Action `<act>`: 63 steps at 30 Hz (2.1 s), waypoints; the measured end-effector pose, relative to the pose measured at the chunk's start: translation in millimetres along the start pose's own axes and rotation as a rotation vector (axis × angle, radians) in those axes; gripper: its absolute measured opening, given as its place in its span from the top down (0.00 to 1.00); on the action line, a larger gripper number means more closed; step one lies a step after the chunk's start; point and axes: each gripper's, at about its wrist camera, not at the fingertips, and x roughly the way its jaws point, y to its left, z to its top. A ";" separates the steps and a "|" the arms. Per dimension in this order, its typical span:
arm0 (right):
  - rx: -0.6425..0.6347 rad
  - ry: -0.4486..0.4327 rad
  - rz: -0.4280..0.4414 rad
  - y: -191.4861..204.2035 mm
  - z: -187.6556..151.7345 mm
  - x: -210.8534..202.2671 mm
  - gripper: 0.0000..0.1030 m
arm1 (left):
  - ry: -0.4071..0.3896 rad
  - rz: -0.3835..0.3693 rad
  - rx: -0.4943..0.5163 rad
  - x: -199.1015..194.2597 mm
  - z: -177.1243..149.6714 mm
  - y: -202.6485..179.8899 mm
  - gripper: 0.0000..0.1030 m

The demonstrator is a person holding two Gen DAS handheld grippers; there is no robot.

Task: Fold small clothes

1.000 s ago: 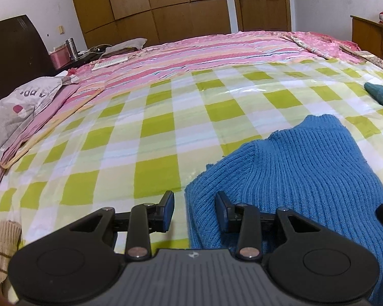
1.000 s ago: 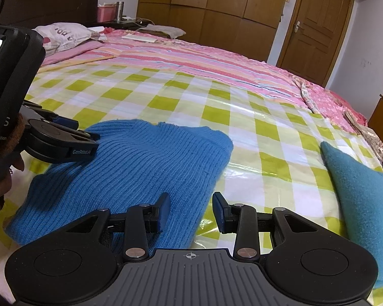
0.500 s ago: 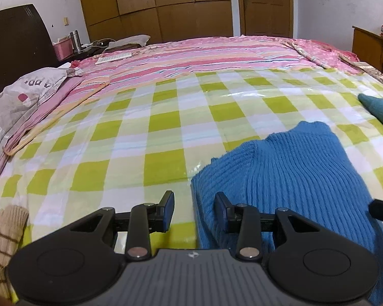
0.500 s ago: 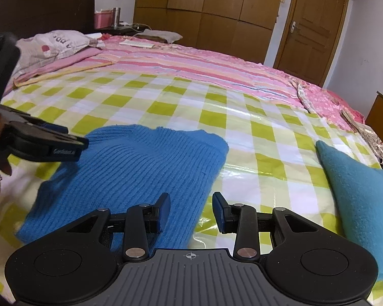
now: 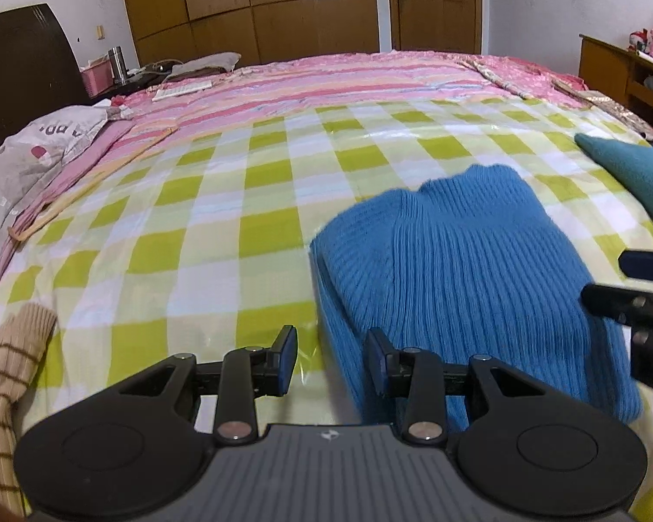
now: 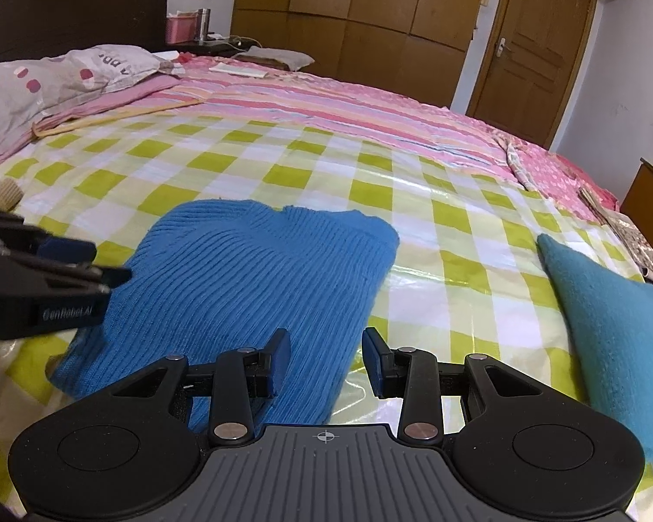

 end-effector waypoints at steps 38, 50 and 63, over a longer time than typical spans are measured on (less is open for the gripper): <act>0.066 0.028 0.034 9.3 -31.5 -28.5 0.65 | 0.088 0.002 -0.031 -19.1 -48.5 5.0 0.59; 0.090 0.041 0.042 9.6 -47.1 -38.5 0.64 | 0.088 -0.012 -0.046 -38.5 -57.5 1.1 0.59; 0.096 0.072 0.059 15.1 -65.8 -44.1 0.64 | 0.107 -0.041 -0.044 -46.7 -72.0 -11.3 0.59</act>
